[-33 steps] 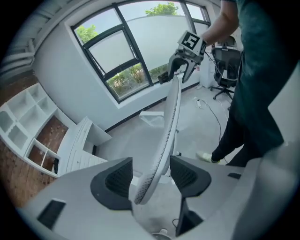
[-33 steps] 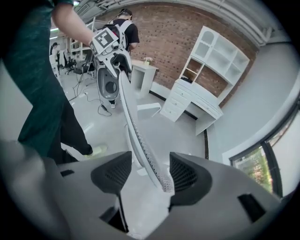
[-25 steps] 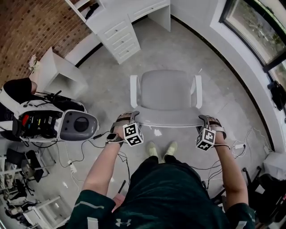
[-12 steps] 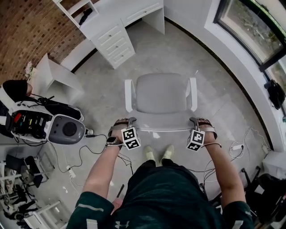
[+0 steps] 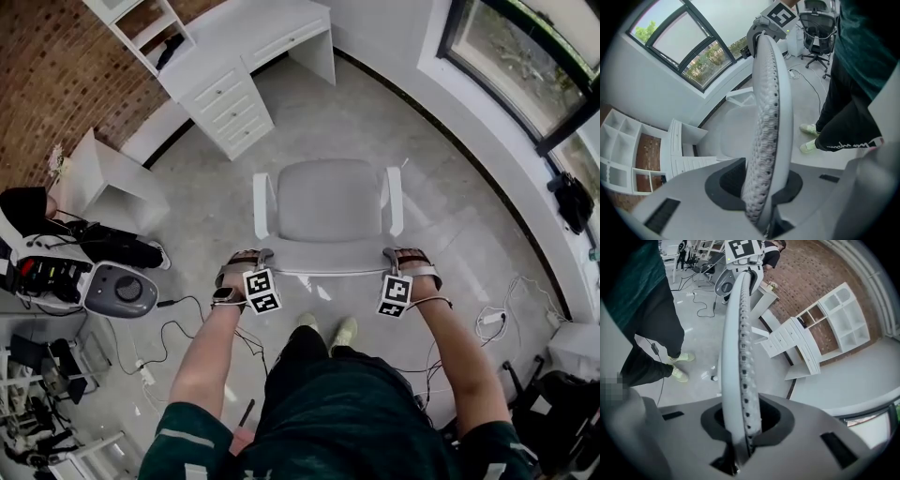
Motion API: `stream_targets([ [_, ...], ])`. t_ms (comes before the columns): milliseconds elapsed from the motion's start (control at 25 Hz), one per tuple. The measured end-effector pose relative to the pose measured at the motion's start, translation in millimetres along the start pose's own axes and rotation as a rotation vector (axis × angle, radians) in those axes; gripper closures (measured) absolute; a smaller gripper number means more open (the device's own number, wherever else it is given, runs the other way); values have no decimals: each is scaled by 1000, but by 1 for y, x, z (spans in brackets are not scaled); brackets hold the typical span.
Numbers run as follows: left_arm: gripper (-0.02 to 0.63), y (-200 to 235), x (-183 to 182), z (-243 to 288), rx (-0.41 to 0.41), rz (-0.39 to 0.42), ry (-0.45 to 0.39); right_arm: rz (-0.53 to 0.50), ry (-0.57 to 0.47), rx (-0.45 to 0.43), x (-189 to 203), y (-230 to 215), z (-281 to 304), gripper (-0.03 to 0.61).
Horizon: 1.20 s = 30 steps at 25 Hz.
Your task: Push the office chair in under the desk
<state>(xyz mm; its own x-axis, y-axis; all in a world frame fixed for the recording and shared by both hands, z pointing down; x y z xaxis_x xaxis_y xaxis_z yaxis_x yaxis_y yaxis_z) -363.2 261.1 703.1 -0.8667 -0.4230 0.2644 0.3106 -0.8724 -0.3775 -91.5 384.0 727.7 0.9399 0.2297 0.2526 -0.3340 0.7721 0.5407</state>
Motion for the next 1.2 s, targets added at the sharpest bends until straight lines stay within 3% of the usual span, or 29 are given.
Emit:
stream_targets([
  [480, 540, 67, -13, 35, -17, 15, -21, 11, 4, 21, 28, -59, 33, 529],
  [1200, 551, 207, -33, 106, -50, 48, -25, 16, -12, -12, 79, -199, 106, 529],
])
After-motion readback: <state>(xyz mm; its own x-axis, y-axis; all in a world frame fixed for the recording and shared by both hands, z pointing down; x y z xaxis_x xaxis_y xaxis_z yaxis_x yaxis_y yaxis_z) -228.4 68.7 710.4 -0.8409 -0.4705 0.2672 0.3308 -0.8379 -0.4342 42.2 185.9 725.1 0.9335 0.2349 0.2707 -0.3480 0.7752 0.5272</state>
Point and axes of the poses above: the fingertips, and each gripper's own axes: z forward along the fingers, y to its left, x out of its underside, the point moved 4 cm from there along -z, backward along the fingers, and after that the axes turned 11 degrees about -y, right-handed, at the moved point
